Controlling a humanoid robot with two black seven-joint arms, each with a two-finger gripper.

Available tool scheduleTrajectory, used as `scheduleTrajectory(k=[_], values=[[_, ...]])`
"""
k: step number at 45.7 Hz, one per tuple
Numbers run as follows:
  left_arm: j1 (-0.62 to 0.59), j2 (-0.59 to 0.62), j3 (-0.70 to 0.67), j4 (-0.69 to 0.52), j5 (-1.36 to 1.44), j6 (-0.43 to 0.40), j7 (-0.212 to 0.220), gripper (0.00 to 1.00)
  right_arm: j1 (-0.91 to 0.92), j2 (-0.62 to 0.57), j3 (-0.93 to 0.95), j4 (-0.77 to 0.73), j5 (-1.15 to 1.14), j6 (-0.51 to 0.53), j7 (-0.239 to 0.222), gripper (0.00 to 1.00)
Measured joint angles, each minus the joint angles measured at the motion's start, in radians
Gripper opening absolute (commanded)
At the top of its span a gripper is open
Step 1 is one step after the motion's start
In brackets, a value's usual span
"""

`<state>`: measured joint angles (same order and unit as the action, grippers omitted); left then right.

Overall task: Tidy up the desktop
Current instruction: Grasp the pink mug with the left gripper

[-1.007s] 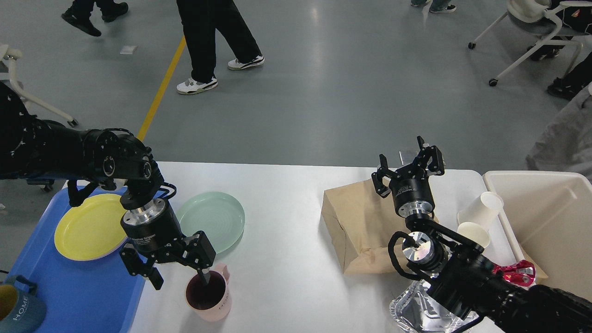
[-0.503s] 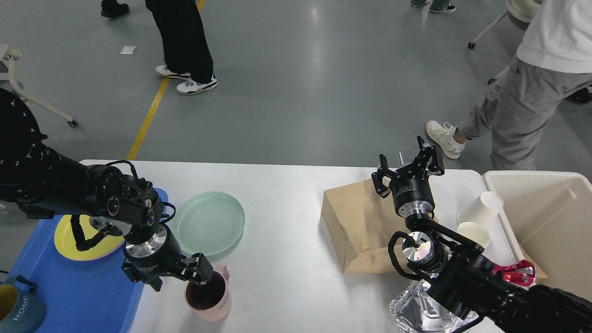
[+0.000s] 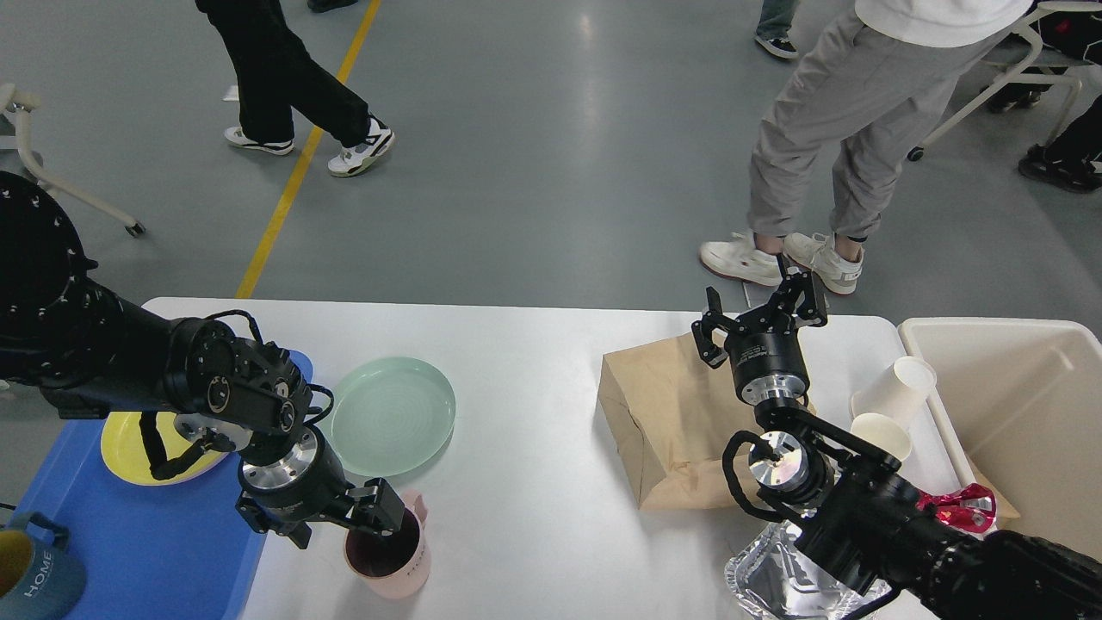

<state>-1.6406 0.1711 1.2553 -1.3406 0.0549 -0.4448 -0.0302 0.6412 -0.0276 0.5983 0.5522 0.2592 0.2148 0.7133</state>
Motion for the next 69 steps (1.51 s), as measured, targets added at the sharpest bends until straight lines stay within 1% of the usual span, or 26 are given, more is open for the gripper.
scheduleTrajectory(k=[6,16,22,25,26,29,32,49,53,58,60,65,69], values=[[0.008,-0.001,0.0,0.001,0.0,0.028,0.0,0.92,0.0,0.0,0.0,0.0,0.0,0.0,0.0,1.0],[0.036,-0.002,0.001,0.001,0.0,0.102,0.001,0.91,0.0,0.0,0.0,0.0,0.0,0.0,0.0,1.0],[0.054,-0.007,0.001,0.0,0.0,0.117,0.001,0.9,0.0,0.0,0.0,0.0,0.0,0.0,0.0,1.0],[0.062,-0.016,0.0,0.0,0.0,0.118,0.001,0.85,0.0,0.0,0.0,0.0,0.0,0.0,0.0,1.0],[0.065,-0.018,0.0,0.0,0.0,0.118,0.001,0.82,0.0,0.0,0.0,0.0,0.0,0.0,0.0,1.0],[0.075,-0.022,-0.001,0.0,0.0,0.121,0.001,0.78,0.0,0.0,0.0,0.0,0.0,0.0,0.0,1.0],[0.083,-0.022,-0.001,0.0,0.0,0.125,0.001,0.71,0.0,0.0,0.0,0.0,0.0,0.0,0.0,1.0],[0.101,-0.022,0.002,0.001,0.005,0.152,0.004,0.5,0.0,0.0,0.0,0.0,0.0,0.0,0.0,1.0],[0.106,-0.022,0.002,0.001,0.005,0.156,0.004,0.4,0.0,0.0,0.0,0.0,0.0,0.0,0.0,1.0],[0.111,-0.024,0.004,0.0,0.006,0.158,0.004,0.2,0.0,0.0,0.0,0.0,0.0,0.0,0.0,1.0],[0.112,-0.024,0.004,0.0,0.006,0.159,0.004,0.18,0.0,0.0,0.0,0.0,0.0,0.0,0.0,1.0],[0.116,-0.024,0.003,0.0,0.006,0.177,0.007,0.16,0.0,0.0,0.0,0.0,0.0,0.0,0.0,1.0],[0.117,-0.025,0.003,0.0,0.007,0.203,0.008,0.1,0.0,0.0,0.0,0.0,0.0,0.0,0.0,1.0]])
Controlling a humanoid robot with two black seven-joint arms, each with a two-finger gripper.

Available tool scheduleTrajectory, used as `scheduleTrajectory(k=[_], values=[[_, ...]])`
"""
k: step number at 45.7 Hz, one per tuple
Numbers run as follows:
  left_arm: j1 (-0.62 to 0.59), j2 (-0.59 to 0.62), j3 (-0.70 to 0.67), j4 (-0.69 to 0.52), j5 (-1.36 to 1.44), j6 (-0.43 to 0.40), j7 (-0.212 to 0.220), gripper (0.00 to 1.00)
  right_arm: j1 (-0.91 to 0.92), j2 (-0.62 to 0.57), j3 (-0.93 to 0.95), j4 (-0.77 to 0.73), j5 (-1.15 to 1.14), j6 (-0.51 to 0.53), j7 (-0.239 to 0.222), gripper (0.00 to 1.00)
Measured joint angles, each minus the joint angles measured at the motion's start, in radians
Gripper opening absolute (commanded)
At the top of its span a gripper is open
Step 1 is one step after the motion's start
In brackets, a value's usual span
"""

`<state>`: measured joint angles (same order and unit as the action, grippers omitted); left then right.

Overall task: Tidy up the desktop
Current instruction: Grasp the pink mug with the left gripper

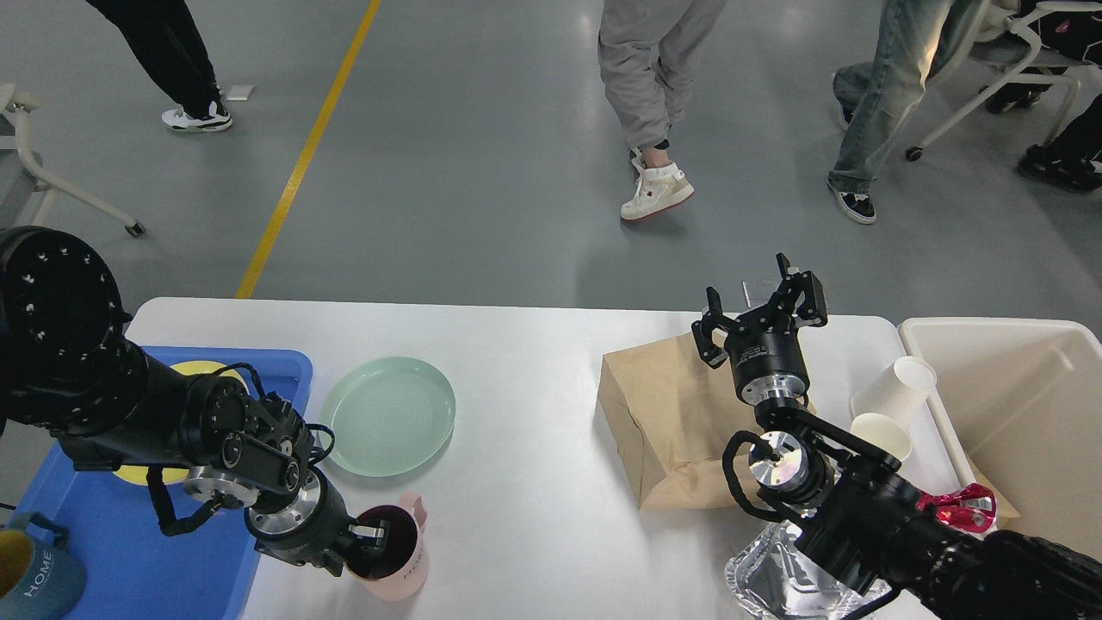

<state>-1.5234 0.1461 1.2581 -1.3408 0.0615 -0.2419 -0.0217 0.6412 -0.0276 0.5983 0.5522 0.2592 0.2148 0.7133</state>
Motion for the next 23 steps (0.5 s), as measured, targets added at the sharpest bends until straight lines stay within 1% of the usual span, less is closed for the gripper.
scheduleTrajectory(k=[1,2,3,4,23], values=[[0.0,0.0,0.0,0.0,0.0,0.005,0.0,0.08,0.0,0.0,0.0,0.0,0.0,0.0,0.0,1.0],[0.001,0.0,0.0,0.0,0.0,0.009,0.0,0.03,0.0,0.0,0.0,0.0,0.0,0.0,0.0,1.0],[0.002,0.001,0.0,0.0,0.0,0.02,0.0,0.01,0.0,0.0,0.0,0.0,0.0,0.0,0.0,1.0],[0.003,0.001,0.0,0.0,0.0,0.022,0.0,0.0,0.0,0.0,0.0,0.0,0.0,0.0,0.0,1.0],[-0.011,0.014,0.0,-0.003,0.0,0.022,0.002,0.0,0.0,0.0,0.0,0.0,0.0,0.0,0.0,1.0]])
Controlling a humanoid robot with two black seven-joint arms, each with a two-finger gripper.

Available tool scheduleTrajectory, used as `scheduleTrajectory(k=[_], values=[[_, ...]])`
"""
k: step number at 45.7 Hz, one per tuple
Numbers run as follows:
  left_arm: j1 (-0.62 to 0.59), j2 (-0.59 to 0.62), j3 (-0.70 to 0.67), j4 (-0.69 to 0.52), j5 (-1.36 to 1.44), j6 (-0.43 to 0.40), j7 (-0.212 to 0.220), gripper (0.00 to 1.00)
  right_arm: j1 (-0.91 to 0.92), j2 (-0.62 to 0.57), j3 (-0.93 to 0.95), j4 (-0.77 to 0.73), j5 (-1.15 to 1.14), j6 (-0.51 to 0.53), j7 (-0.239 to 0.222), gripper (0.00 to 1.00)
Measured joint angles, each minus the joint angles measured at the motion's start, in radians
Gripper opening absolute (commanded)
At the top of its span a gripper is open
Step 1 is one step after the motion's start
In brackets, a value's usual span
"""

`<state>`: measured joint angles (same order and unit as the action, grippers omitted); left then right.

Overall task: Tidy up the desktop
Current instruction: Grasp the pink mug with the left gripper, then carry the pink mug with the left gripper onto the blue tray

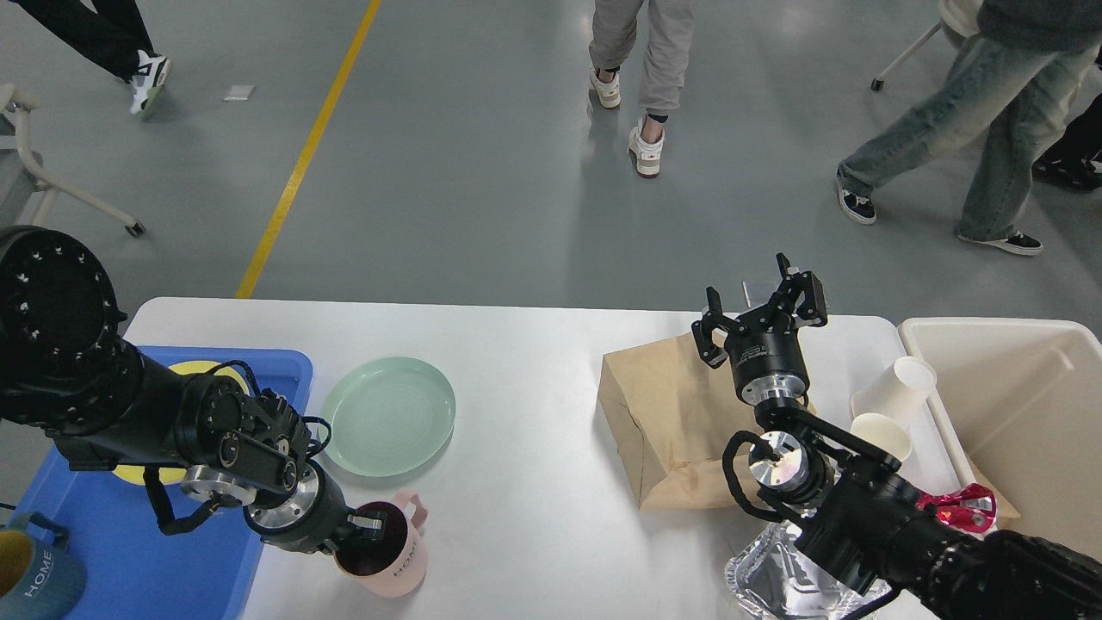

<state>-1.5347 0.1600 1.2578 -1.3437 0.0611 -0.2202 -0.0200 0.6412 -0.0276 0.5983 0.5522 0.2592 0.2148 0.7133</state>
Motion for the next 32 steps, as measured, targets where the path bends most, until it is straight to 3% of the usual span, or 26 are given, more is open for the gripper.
scheduleTrajectory(k=[8,20,32], values=[[-0.103,0.049,0.0,-0.062,0.021,-0.055,0.013,0.0,0.0,0.0,0.0,0.0,0.0,0.0,0.0,1.0],[-0.3,0.16,0.067,-0.101,0.083,-0.299,0.022,0.0,0.0,0.0,0.0,-0.001,0.0,0.0,0.0,1.0],[-0.299,0.236,0.18,-0.101,0.12,-0.311,0.02,0.0,0.0,0.0,0.0,0.0,0.0,0.0,0.0,1.0]])
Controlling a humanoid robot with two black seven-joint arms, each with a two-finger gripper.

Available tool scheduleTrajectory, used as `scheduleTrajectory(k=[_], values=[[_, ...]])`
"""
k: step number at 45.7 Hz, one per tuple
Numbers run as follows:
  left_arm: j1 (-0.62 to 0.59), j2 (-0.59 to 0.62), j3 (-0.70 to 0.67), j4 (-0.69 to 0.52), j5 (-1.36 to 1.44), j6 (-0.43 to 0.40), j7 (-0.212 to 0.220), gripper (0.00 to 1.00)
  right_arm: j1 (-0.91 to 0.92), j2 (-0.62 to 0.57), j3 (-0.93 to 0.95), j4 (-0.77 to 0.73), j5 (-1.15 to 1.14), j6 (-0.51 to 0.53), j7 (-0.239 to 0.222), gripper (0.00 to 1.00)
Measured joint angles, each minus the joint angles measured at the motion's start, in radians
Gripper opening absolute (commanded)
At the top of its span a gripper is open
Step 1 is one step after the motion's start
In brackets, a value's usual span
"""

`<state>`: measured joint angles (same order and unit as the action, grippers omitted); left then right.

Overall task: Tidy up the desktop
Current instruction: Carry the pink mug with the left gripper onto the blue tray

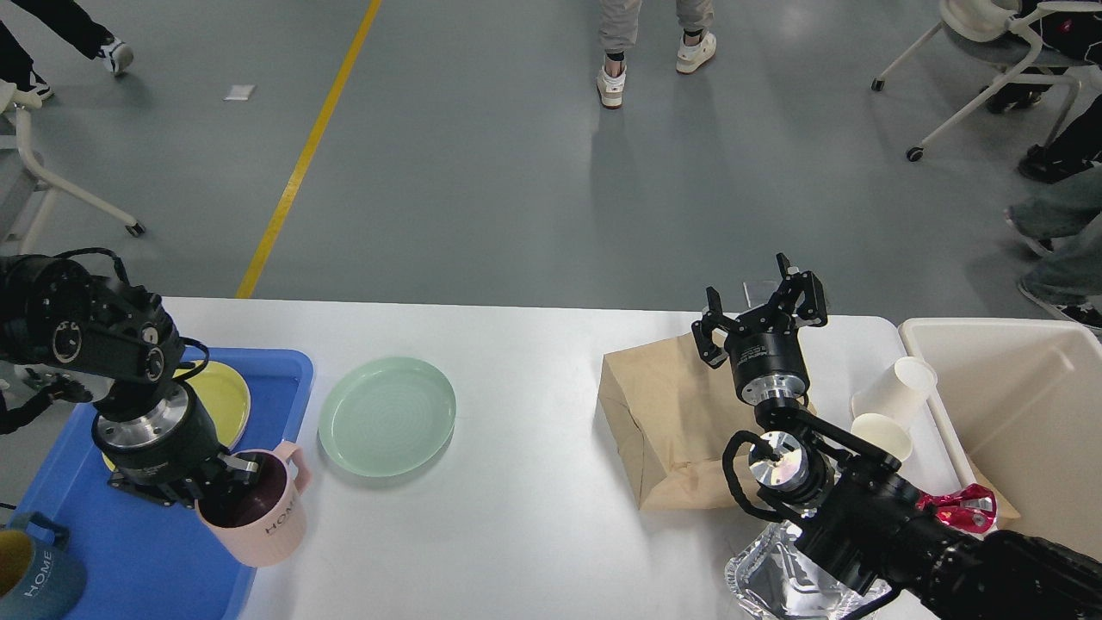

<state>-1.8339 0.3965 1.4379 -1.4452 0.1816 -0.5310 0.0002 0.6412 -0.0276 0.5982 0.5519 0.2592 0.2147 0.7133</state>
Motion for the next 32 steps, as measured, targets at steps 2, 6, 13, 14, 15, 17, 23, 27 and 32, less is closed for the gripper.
scheduleTrajectory(k=[2,6,13,14,15,17,23,27,32], values=[[0.01,0.015,0.01,0.0,0.014,0.004,0.001,0.0,0.0,0.0,0.0,0.0,0.0,0.0,0.0,1.0],[0.04,0.038,0.031,0.001,0.039,0.021,0.003,0.0,0.0,0.0,0.0,-0.001,0.0,0.0,0.0,1.0],[0.14,0.074,0.067,0.01,0.05,0.161,0.004,0.0,0.0,0.0,0.0,-0.001,0.0,0.0,0.0,1.0],[0.158,0.079,0.07,0.01,0.05,0.189,0.004,0.0,0.0,0.0,0.0,-0.001,0.0,0.0,0.0,1.0],[0.172,0.084,0.071,0.01,0.05,0.21,0.005,0.0,0.0,0.0,0.0,-0.001,0.0,0.0,0.0,1.0],[0.197,0.092,0.073,0.011,0.05,0.246,0.005,0.0,0.0,0.0,0.0,-0.001,0.0,0.0,0.0,1.0],[0.238,0.108,0.074,0.011,0.05,0.305,0.004,0.0,0.0,0.0,0.0,-0.001,0.0,0.0,0.0,1.0],[0.246,0.109,0.073,0.015,0.05,0.32,0.003,0.01,0.0,0.0,0.0,-0.001,0.0,0.0,0.0,1.0],[0.267,0.109,0.07,0.03,0.05,0.329,0.003,0.02,0.0,0.0,0.0,-0.001,0.0,0.0,0.0,1.0]])
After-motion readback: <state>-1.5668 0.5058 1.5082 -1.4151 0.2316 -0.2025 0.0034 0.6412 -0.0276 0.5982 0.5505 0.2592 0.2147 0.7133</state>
